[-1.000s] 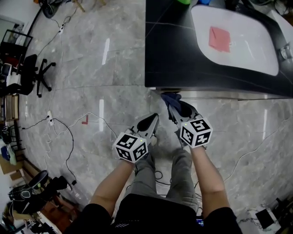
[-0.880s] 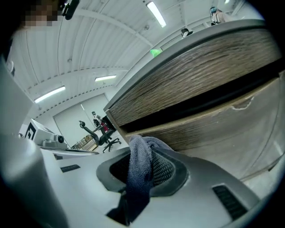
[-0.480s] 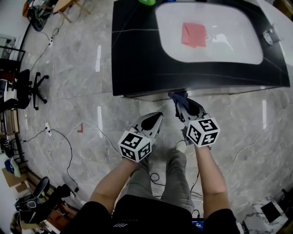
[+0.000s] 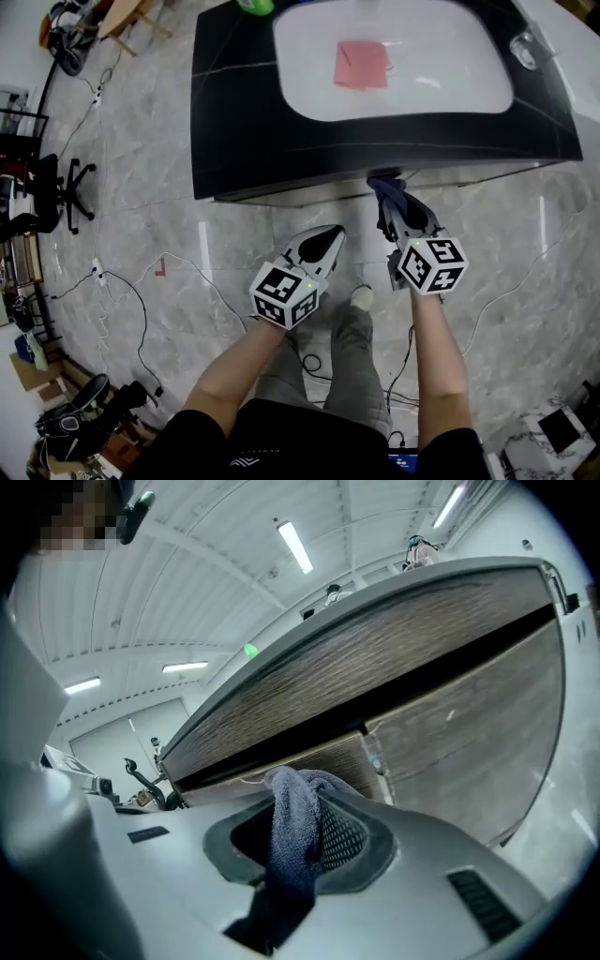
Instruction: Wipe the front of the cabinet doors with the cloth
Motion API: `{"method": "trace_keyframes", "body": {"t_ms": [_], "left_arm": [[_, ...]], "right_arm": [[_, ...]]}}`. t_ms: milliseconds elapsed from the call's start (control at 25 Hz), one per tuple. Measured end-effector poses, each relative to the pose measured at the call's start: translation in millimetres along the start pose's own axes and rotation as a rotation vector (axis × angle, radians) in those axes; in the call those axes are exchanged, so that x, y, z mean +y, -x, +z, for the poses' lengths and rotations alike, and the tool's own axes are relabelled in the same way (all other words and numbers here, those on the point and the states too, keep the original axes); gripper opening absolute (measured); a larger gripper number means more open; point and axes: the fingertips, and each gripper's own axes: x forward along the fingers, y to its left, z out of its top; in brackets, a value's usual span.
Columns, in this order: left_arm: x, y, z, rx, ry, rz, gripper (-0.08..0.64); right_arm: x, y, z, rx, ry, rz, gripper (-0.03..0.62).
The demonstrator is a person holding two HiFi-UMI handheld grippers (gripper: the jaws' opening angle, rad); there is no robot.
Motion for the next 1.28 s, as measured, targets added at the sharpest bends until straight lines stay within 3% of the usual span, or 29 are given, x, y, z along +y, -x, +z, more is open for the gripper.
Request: {"method": "trace_keyframes", "body": {"t_ms": [160,320,520,720,1000,1280], "left_arm": [[-19.1,-12.2,-1.9,-0.012,0.03,-0.031,0.009],[-21.1,-9.3,-5.2,-0.013,0.025,0.007,0.009],[-18.9,10.1,-2.8,-0.035,0.025,0.061,0.009],[-4.7,36.4,-7.4,-0.053,0.048,0.124,0.009],[43.2,74.5,-31.8,-0.069,0.085,0.196,0.008],[91.9,125.6,-55.4,-0.093,0.121,0.25,0.009]], "right_arm": [[-32.4,13.4,12.9,-0.024,-0.01,-0.039,0.084],[-37.0,28.5,12.1,-0.035,-0.048,-0.039,0.084],[-2.0,40.5,-7.6,-0.022,-0.081,0.019,0.084],[48.5,25.3,-35.6,0.062,-0.043,0.11,0.084],[112.8,-14.8,-78.1,0.163,0.003,0.213,0.084],[170.2,-60.7,-112.2,0.217,0.017,0.254,0.084]]}}
